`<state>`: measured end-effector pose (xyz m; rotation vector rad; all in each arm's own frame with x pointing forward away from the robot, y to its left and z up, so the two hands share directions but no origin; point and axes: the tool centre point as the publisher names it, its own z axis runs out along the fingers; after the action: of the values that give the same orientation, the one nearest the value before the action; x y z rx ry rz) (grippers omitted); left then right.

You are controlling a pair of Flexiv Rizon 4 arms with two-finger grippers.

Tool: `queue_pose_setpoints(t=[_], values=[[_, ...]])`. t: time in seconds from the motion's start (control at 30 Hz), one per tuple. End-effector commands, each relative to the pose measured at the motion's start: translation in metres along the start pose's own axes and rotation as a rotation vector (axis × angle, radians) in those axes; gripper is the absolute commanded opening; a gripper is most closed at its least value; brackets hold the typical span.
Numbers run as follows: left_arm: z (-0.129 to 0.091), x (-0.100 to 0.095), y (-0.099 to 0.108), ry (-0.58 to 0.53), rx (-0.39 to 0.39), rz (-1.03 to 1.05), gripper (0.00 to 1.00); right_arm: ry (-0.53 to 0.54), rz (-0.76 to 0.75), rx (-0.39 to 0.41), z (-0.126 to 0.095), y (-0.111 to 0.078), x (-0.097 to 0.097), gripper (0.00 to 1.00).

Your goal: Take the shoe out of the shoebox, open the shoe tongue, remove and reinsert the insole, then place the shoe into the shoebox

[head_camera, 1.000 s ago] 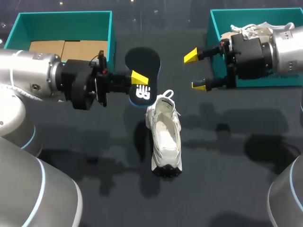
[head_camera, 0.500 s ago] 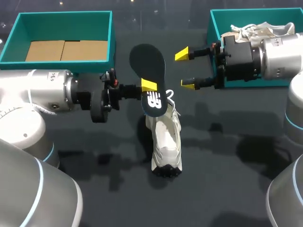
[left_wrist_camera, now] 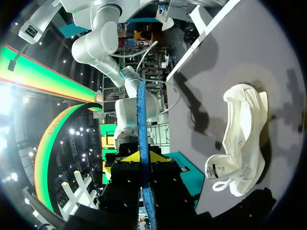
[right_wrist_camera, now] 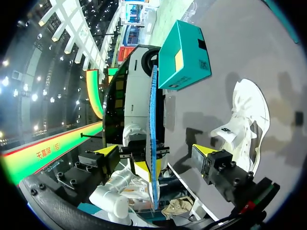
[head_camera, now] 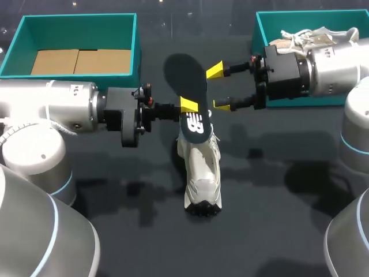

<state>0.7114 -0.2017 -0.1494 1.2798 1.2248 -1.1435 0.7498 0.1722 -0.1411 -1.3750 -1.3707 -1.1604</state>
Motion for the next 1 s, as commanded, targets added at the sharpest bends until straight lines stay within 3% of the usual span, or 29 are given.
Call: queue_pose_setpoints(t=[0.03,0.13,0.23,0.33,0.37,0.77,0.93,1.0], values=[[0.012,0.006,0.007,-0.005,0.008,0.003,0.0,0.02,-0.02,-0.009,0.012,-0.002,-0.003,1.0],[0.015,0.006,0.005,-0.008,0.011,0.006,0.0,0.02,-0.035,0.01,0.018,-0.003,-0.003,0.96],[0.017,0.007,0.004,-0.005,0.008,0.014,0.0,0.013,-0.036,0.028,0.023,-0.004,-0.003,0.77],[0.019,0.009,0.005,-0.003,-0.002,0.015,0.0,0.014,-0.034,0.033,0.025,-0.005,-0.004,0.66],[0.019,0.009,0.005,-0.003,-0.003,0.016,0.0,0.016,-0.034,0.032,0.026,-0.006,-0.005,0.57],[0.023,0.012,0.001,0.001,-0.009,0.022,0.0,0.041,-0.031,0.018,0.029,-0.012,-0.008,0.4],[0.024,0.011,-0.001,-0.002,-0.007,0.025,0.0,0.043,-0.028,0.015,0.028,-0.013,-0.009,0.26],[0.024,0.011,-0.001,-0.004,-0.008,0.026,0.0,0.043,-0.027,0.015,0.028,-0.013,-0.009,0.16]])
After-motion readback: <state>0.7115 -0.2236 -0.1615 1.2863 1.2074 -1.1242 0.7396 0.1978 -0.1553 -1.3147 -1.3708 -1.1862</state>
